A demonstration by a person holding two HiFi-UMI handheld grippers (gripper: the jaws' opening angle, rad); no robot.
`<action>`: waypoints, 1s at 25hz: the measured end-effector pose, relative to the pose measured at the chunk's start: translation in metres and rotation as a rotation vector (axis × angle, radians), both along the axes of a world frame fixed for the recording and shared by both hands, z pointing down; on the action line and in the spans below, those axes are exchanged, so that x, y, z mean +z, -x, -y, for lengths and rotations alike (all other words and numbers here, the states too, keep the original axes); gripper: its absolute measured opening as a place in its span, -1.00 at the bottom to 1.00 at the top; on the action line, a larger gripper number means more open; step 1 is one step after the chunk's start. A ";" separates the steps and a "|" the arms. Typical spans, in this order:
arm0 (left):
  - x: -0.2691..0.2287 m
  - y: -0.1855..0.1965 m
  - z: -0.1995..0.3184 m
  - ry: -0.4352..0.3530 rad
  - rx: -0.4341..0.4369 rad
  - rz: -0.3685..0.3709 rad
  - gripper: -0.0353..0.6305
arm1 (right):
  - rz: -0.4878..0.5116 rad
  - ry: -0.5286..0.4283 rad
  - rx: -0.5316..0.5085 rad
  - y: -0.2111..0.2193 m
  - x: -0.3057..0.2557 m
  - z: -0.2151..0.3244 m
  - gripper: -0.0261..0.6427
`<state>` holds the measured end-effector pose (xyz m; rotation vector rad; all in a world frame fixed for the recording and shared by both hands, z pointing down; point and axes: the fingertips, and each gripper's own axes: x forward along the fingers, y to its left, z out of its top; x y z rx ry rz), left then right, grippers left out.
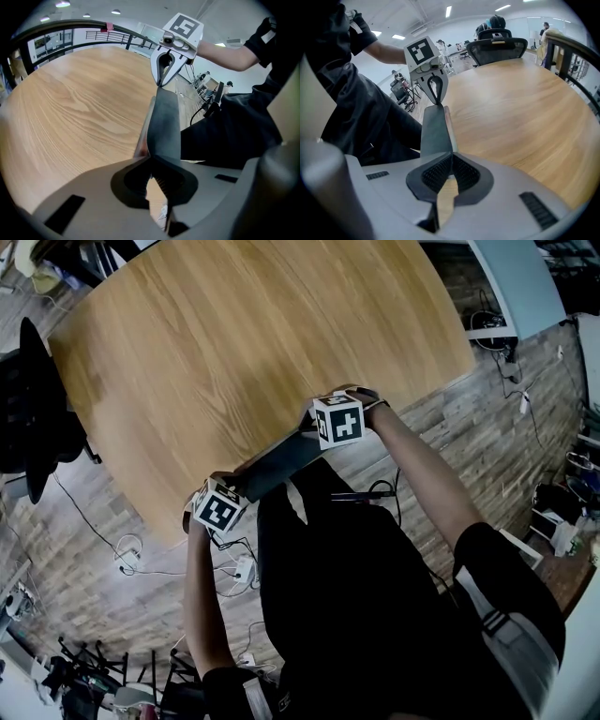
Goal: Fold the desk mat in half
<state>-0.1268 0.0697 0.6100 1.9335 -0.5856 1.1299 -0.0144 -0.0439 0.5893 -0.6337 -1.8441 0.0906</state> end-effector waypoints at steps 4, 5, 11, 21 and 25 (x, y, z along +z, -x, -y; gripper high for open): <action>0.011 0.002 0.004 0.003 -0.022 0.015 -0.80 | -0.005 -0.023 0.005 0.002 0.012 0.004 -0.82; 0.014 0.003 0.005 0.006 -0.026 0.019 -0.80 | -0.005 -0.028 0.007 0.002 0.015 0.004 -0.82; 0.025 0.002 0.007 0.014 -0.014 0.048 -0.80 | -0.008 -0.052 0.021 -0.001 0.029 0.003 -0.82; 0.030 -0.001 0.008 0.014 0.013 0.074 -0.80 | 0.002 -0.127 0.044 -0.004 0.041 0.003 -0.81; 0.033 0.000 0.008 0.017 0.022 0.085 -0.80 | 0.020 -0.177 0.085 -0.001 0.044 0.008 -0.81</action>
